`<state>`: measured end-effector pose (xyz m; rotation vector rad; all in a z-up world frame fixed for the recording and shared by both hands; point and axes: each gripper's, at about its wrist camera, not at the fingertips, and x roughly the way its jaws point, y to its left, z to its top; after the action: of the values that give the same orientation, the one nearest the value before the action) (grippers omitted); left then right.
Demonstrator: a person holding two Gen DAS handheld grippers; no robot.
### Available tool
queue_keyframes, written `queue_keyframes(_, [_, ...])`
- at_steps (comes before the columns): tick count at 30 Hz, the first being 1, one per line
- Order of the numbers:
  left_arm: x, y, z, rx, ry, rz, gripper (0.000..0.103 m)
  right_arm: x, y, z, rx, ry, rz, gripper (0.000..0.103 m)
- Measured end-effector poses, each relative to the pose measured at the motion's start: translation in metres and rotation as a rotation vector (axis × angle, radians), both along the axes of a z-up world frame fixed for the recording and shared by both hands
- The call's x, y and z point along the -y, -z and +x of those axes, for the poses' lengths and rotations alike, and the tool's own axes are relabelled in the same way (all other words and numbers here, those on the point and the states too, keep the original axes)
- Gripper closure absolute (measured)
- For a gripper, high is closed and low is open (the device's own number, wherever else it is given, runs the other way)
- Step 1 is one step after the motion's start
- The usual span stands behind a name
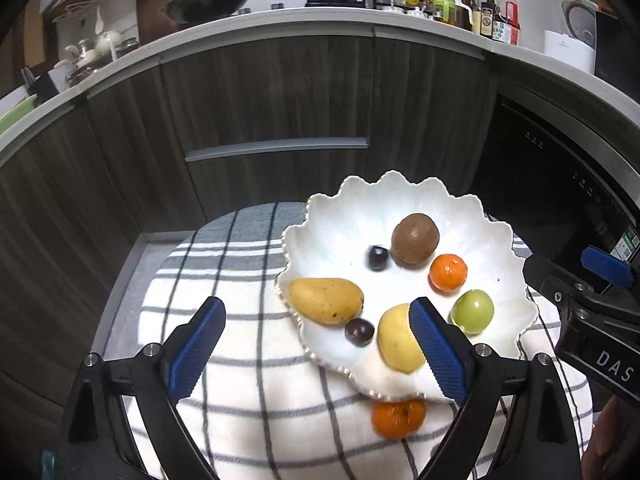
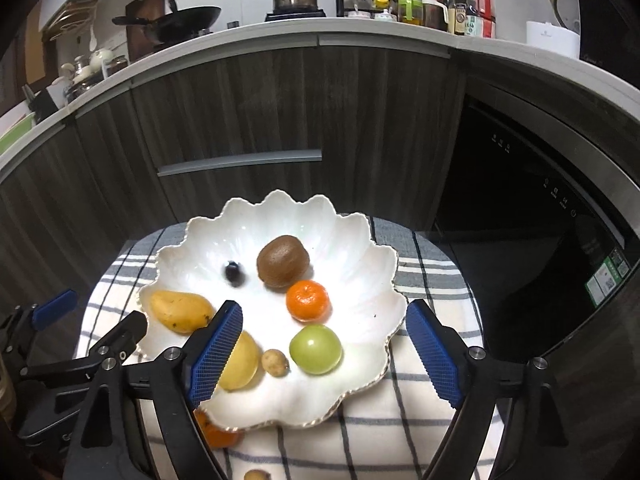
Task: Organize fruits
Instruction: 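Move both grippers back toward the last mandarin and longan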
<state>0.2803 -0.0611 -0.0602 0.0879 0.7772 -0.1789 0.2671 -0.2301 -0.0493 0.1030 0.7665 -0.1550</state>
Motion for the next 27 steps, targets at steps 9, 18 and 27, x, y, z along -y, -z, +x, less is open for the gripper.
queue_keyframes(9, [-0.011, -0.011, -0.029, 0.016, -0.017, -0.011, 0.009, -0.01, -0.013, -0.024, 0.008, 0.001, -0.007, 0.018])
queue_keyframes(18, [-0.007, -0.008, -0.048, 0.02, -0.005, 0.004, 0.009, -0.009, -0.012, -0.047, 0.006, 0.002, -0.015, 0.018])
queue_keyframes(27, [0.002, -0.001, -0.056, 0.024, 0.013, 0.024, 0.009, -0.001, -0.002, -0.057, -0.013, 0.015, -0.008, 0.018])
